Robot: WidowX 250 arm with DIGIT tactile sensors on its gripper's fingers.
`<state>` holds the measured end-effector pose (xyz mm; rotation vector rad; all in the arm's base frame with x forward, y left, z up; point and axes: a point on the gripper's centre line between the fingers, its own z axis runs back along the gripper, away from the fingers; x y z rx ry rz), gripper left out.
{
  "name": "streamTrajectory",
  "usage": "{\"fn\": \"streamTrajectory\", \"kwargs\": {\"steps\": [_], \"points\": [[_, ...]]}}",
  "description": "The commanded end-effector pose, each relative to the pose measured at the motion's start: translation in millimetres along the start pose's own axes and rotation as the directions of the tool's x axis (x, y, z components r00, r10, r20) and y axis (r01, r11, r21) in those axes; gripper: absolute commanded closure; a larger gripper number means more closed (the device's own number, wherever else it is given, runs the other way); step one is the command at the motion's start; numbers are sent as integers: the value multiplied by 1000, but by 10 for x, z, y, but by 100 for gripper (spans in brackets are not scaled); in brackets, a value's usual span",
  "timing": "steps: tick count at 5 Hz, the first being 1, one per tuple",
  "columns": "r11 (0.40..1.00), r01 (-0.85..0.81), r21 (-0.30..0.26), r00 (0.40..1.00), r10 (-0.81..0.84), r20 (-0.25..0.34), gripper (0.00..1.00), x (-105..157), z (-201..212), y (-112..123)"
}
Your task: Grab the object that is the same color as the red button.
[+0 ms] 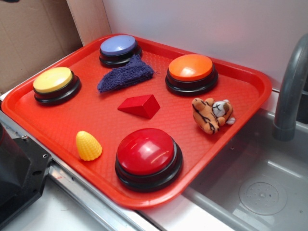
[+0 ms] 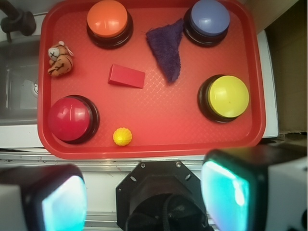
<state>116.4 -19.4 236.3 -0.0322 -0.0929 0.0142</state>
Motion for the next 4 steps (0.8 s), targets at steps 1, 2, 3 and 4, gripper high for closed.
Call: {"fn": "streamTrajectory", "kwargs": {"steps": [1, 2, 3, 4], "points": [[1000, 0, 0, 1000, 0, 0, 0, 0, 0, 0], [961, 258, 100, 966, -257, -18, 0, 379, -138, -33], [849, 502, 163, 865, -492, -96, 0, 648, -310, -48], [680, 711, 182, 704, -686, -184, 0, 814, -604, -172]]}}
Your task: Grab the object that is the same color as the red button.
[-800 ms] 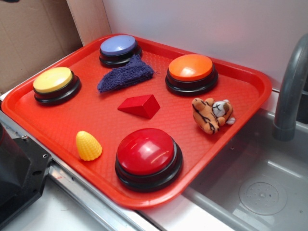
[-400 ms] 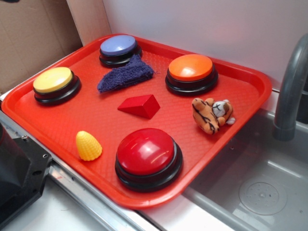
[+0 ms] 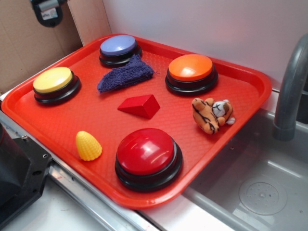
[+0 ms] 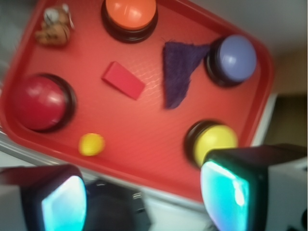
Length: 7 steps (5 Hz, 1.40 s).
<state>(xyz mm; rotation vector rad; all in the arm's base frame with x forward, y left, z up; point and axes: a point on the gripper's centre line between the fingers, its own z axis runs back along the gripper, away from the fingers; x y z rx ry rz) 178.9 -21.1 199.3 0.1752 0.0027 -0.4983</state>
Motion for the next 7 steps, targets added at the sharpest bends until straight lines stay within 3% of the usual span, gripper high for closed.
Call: {"fn": "streamTrajectory", "kwargs": {"steps": [1, 2, 3, 5, 6, 7], "points": [[858, 503, 106, 864, -498, -75, 0, 443, -429, -135], [709, 686, 161, 723, -690, -43, 0, 506, -642, -175], [652, 754, 85, 655, -755, -22, 0, 592, -894, -116], [624, 782, -21, 624, -782, -4, 0, 736, -1338, -75], [588, 804, -85, 593, -804, 43, 0, 706, -1433, -217], [597, 799, -73, 601, -796, 66, 0, 684, -1425, -396]]}}
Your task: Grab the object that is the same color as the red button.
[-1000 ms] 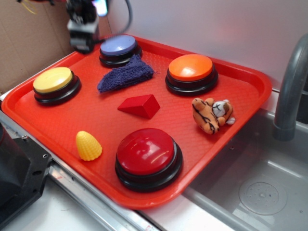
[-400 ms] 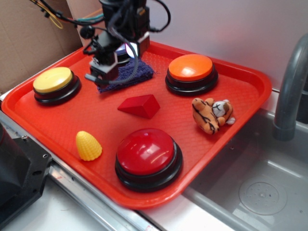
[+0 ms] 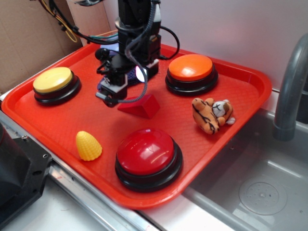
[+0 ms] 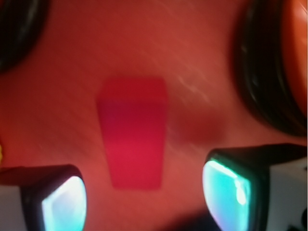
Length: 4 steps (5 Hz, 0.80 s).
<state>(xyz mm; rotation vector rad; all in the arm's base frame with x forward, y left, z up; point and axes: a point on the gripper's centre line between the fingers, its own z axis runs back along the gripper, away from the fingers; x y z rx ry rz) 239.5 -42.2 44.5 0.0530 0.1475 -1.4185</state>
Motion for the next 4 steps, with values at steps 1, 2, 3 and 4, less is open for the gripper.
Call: {"fn": "streamTrajectory", "kwargs": {"steps": [1, 2, 3, 4], "points": [[998, -26, 65, 999, 23, 42, 0, 271, 25, -102], [998, -40, 44, 999, 39, 25, 0, 279, -134, -78], [993, -109, 50, 994, 109, 3, 0, 248, -261, -63], [992, -123, 10, 992, 123, 16, 19, 210, -359, -56]]}}
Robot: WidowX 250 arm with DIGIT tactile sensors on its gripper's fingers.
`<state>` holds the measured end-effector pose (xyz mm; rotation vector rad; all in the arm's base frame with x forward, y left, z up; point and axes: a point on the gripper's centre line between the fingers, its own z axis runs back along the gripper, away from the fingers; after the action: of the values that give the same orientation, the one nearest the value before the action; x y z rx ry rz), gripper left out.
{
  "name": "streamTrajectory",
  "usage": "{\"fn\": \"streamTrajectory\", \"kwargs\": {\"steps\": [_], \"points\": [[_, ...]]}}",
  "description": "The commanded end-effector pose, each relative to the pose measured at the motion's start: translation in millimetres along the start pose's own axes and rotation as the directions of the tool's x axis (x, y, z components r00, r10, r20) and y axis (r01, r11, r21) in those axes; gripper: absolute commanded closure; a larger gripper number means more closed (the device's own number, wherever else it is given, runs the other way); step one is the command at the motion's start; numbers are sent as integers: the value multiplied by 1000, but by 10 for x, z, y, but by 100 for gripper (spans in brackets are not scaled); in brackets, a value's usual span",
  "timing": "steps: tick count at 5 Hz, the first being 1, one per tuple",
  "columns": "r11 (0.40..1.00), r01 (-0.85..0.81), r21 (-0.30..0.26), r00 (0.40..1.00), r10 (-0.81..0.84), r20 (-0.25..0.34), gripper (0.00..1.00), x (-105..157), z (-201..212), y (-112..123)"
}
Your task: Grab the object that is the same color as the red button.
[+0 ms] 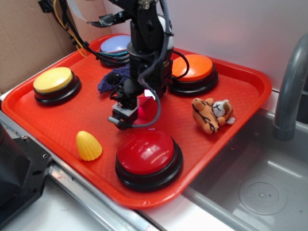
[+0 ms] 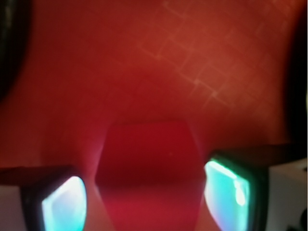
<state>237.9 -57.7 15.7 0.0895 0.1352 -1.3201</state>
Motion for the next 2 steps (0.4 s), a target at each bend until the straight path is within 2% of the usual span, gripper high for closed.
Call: {"fn": "streamTrajectory", "kwargs": {"steps": [1, 2], "points": [[999, -51, -9, 996, 52, 67, 100, -4, -43, -26], [996, -92, 11, 993, 91, 76, 100, -59, 111, -2]]}}
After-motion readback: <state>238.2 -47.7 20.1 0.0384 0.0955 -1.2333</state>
